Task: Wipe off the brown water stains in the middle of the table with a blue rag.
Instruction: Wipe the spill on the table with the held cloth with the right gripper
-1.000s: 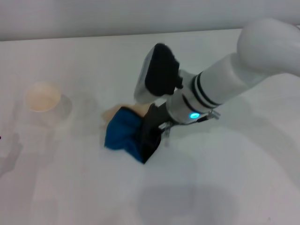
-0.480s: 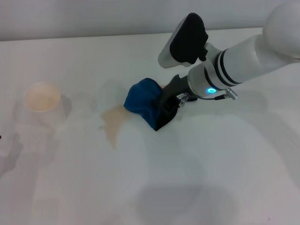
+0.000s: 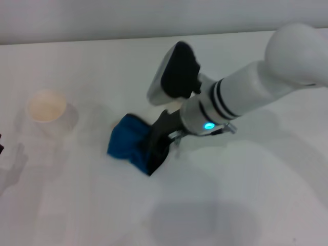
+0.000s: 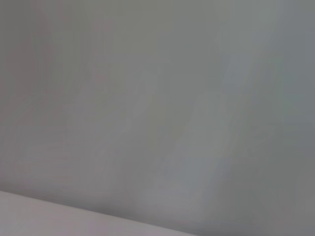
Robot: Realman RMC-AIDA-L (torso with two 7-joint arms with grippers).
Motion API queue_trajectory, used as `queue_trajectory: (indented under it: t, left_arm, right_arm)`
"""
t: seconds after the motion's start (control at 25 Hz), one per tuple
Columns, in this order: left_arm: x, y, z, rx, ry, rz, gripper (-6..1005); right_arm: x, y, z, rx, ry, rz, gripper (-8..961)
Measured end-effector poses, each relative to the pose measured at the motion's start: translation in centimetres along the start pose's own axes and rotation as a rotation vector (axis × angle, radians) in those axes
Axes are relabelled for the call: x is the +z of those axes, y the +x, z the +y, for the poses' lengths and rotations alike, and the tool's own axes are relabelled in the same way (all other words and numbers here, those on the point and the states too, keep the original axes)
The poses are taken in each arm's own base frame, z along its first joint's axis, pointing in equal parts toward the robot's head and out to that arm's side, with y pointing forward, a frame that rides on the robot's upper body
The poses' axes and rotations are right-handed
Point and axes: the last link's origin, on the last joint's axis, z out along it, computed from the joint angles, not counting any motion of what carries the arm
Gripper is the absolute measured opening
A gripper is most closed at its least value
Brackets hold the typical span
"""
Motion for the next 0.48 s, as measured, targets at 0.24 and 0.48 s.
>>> queue_trajectory:
  t: [0.24, 0.48]
  left_arm:
    - [0.0, 0.0, 0.0, 0.000, 0.000, 0.000, 892]
    - [0.0, 0.0, 0.0, -0.001, 0.002, 0.001, 891]
  right_arm:
    - [0.8, -1.0, 3.2, -0.057, -0.095, -0.012, 61]
    - [1.6, -1.9, 5.1, -0.107, -0.096, -0.056, 61]
